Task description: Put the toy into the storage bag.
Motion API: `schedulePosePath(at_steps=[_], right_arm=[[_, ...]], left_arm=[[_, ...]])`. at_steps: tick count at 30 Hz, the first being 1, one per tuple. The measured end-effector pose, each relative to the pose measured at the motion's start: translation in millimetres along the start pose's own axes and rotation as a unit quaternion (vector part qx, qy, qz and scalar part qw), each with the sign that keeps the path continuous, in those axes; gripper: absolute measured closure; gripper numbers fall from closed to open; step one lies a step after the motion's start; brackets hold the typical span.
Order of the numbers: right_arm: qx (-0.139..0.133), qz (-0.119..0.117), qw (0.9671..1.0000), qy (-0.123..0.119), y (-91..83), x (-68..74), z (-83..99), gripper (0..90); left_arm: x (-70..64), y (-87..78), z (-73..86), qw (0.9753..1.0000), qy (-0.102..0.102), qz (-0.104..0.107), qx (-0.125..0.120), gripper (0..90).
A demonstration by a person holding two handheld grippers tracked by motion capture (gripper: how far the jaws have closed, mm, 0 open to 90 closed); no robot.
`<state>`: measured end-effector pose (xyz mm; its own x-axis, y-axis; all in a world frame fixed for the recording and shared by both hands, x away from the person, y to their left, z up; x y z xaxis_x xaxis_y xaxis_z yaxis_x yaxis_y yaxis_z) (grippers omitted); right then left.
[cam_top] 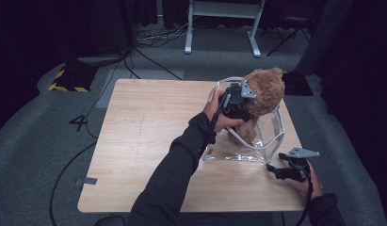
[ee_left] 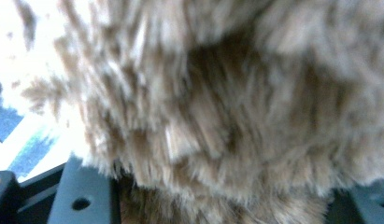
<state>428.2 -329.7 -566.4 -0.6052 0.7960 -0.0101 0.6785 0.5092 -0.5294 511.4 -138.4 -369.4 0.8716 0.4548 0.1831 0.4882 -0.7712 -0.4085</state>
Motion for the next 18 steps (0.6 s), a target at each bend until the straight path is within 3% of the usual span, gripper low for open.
schedulePosePath(at_steps=[9,15,18], right_arm=[[0.000,0.000,1.0000,0.000,0.0,0.0,0.0,19.8],[0.000,0.000,1.0000,0.000,0.0,0.0,0.0,19.8],[0.000,0.000,1.0000,0.000,0.0,0.0,0.0,19.8]], left_arm=[[-3.1,5.0,8.2,0.9990,0.015,0.006,0.041,32.1],[-2.2,5.5,17.4,0.9968,0.017,0.008,0.077,29.8],[-1.0,4.2,17.3,0.9967,0.017,0.008,0.079,29.6]])
Point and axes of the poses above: each handheld gripper's, and its own axes: y roughly forward along the jaws, z roughly out of its underside, x roughly to its left, the point moved 9 cm from there along y, roughly forward along the jaws, and after that the axes turned 10 degrees about -x, right-handed, at the moved point
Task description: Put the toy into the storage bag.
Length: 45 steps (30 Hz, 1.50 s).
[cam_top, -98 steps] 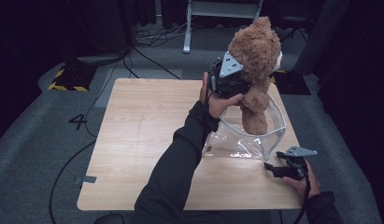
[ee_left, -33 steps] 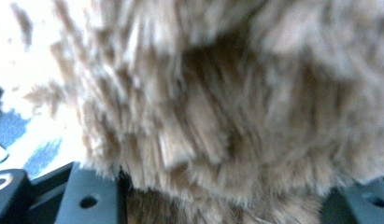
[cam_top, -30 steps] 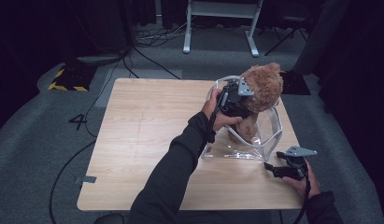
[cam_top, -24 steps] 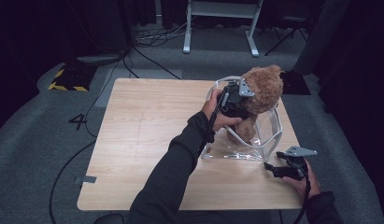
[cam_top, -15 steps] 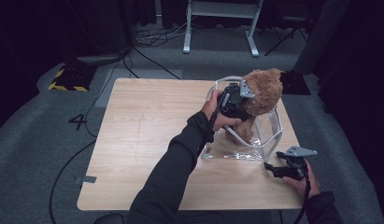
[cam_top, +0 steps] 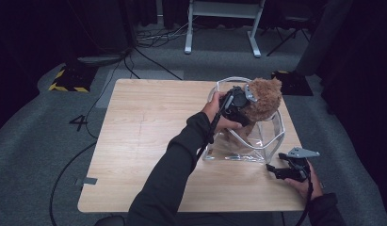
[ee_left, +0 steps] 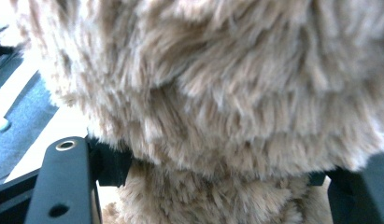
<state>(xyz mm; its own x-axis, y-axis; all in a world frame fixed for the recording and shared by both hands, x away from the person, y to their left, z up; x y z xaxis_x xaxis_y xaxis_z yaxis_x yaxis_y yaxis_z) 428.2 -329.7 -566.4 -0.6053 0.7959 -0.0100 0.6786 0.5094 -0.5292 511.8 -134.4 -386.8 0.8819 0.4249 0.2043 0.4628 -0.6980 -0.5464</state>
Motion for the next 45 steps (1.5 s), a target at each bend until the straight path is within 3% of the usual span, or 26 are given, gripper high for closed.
schedulePosePath(at_steps=[23,27,45], right_arm=[[0.000,0.000,1.0000,0.000,0.0,0.0,0.0,19.8],[0.000,0.000,1.0000,0.000,0.0,0.0,0.0,19.8],[0.000,0.000,1.0000,0.000,0.0,0.0,0.0,19.8]], left_arm=[[-5.5,-1.7,7.3,0.9995,0.006,0.018,0.027,26.7],[-4.7,-8.8,3.6,0.9998,0.001,0.018,0.009,24.6],[-6.7,-8.9,3.9,0.9995,0.013,0.023,0.019,29.8]])
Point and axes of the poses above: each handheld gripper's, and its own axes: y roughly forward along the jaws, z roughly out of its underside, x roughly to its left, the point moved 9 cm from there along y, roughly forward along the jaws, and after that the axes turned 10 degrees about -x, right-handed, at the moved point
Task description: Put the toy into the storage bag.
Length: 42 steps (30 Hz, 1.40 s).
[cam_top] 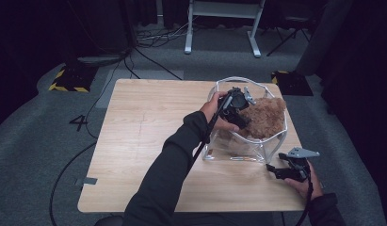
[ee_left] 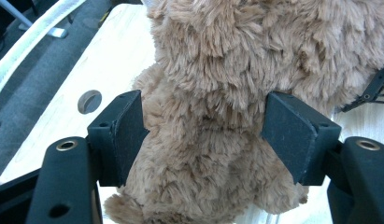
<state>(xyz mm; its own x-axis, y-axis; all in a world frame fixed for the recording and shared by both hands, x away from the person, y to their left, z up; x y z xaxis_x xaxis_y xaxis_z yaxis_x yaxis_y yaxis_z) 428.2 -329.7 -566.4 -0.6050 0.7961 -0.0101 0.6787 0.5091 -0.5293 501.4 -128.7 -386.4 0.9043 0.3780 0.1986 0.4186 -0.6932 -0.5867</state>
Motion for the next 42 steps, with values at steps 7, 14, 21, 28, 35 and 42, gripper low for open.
schedulePosePath(at_steps=[7,14,21,28,35,42], right_arm=[[0.000,0.000,1.0000,0.000,0.0,0.0,0.0,19.8],[0.000,0.000,1.0000,0.000,0.0,0.0,0.0,19.8],[0.000,0.000,1.0000,0.000,0.0,0.0,0.0,19.8],[0.000,0.000,1.0000,0.000,0.0,0.0,0.0,19.8],[0.000,0.000,1.0000,0.000,0.0,0.0,0.0,19.8],[0.000,0.000,1.0000,0.000,0.0,0.0,0.0,19.8]], left_arm=[[2.0,-7.6,-1.4,1.0000,0.002,-0.005,-0.005,29.2],[6.6,-18.1,-1.8,0.9998,-0.006,-0.010,-0.016,27.5],[9.5,-30.1,-2.6,0.9994,-0.009,-0.018,-0.027,24.0],[13.6,-42.0,-2.8,0.9986,-0.014,-0.027,-0.042,21.4],[16.5,-54.0,-1.3,0.9978,-0.019,-0.035,-0.054,21.0],[18.5,-62.7,1.7,0.9971,-0.017,-0.046,-0.058,20.5]])
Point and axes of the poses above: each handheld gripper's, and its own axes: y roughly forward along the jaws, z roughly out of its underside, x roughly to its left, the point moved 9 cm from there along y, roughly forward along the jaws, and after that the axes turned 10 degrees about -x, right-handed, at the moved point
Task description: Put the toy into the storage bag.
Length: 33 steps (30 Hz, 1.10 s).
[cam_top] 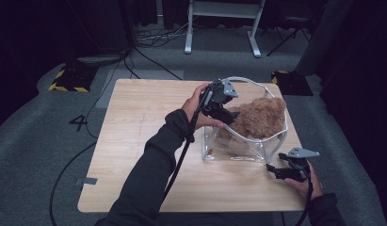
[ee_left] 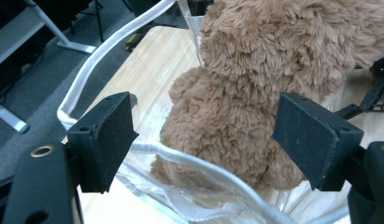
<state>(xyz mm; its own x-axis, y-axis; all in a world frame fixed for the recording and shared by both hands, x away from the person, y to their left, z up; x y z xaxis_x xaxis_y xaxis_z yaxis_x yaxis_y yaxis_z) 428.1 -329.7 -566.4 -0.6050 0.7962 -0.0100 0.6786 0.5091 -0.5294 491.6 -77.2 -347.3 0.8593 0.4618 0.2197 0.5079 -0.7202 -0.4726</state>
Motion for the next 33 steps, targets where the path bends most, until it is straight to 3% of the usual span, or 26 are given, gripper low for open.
schedulePosePath(at_steps=[33], right_arm=[[0.000,0.000,1.0000,0.000,0.0,0.0,0.0,19.8]], left_arm=[[16.1,-40.4,25.9,0.9991,-0.004,-0.043,-0.003,18.1]])
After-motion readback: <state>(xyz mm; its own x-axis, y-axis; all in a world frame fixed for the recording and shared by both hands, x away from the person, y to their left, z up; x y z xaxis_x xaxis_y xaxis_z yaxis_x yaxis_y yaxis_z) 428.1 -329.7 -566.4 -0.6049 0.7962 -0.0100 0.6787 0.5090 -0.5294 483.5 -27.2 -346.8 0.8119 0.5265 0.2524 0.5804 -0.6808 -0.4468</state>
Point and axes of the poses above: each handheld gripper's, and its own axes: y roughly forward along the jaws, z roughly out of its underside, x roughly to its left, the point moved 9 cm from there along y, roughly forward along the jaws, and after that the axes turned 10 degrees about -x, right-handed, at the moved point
